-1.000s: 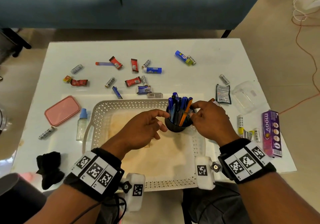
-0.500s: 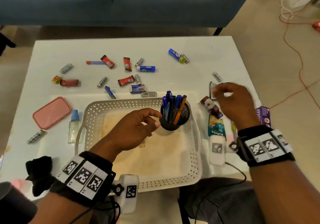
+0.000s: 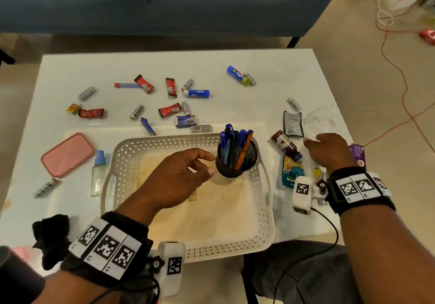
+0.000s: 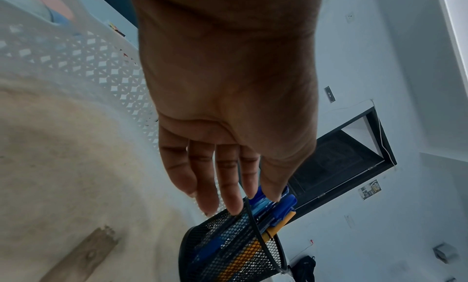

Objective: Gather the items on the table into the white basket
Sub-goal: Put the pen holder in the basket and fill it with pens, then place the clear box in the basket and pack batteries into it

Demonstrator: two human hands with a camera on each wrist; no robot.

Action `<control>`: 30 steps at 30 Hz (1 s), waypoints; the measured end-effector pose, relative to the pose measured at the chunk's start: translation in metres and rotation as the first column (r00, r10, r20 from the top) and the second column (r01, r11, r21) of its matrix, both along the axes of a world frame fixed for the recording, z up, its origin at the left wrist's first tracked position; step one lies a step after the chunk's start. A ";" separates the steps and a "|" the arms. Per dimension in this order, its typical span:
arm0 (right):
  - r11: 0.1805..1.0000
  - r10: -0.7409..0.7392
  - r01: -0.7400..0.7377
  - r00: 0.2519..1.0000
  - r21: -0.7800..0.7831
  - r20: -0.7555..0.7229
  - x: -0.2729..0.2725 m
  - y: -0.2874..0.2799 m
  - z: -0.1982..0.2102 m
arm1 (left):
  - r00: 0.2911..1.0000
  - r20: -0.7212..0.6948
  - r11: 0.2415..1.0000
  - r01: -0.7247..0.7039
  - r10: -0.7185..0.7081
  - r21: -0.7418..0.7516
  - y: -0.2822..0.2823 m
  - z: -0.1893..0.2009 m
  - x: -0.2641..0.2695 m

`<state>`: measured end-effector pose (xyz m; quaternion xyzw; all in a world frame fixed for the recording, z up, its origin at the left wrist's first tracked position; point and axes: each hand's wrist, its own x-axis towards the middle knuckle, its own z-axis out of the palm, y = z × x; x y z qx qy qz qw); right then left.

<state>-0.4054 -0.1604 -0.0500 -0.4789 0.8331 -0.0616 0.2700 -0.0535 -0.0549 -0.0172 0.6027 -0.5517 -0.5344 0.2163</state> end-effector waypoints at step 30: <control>0.359 0.875 -0.895 0.422 -0.267 -0.239 0.170 0.146 0.111 | 0.839 -0.203 0.851 -0.447 0.506 0.276 0.086 0.069 0.029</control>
